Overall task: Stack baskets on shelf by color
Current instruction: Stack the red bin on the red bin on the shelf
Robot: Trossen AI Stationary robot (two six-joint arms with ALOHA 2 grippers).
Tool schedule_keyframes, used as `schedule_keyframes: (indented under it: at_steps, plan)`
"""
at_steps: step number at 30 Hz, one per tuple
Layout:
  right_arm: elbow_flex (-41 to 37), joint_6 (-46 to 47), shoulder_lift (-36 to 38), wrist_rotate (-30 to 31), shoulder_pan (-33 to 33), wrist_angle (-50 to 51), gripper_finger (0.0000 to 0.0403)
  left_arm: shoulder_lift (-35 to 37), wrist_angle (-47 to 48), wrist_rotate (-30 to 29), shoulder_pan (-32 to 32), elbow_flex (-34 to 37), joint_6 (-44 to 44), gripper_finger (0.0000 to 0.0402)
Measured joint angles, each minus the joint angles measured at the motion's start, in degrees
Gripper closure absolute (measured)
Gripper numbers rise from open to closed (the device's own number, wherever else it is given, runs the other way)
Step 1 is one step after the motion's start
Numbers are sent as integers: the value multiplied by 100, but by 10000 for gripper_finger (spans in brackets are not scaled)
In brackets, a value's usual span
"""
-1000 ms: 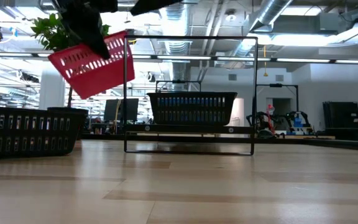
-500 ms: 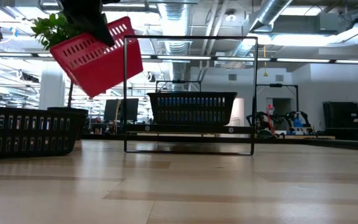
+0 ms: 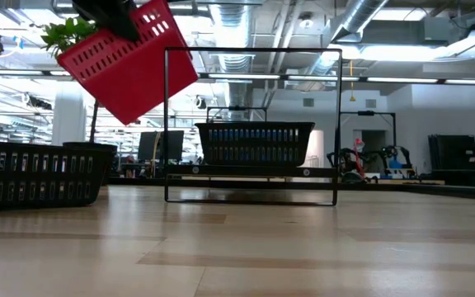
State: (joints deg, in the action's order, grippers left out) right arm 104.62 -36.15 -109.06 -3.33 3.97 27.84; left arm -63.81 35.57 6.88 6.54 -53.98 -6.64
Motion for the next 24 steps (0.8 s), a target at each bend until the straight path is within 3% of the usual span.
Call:
schedule_keyframes:
  at_steps: [10,24]
  plan:
    - [-1,-140,0,-913,-82,56,223,0,0,334,20,0,674,401]
    - [-7,173,2,-1467,-338,273,223,0,2,734,20,2,1482,401]
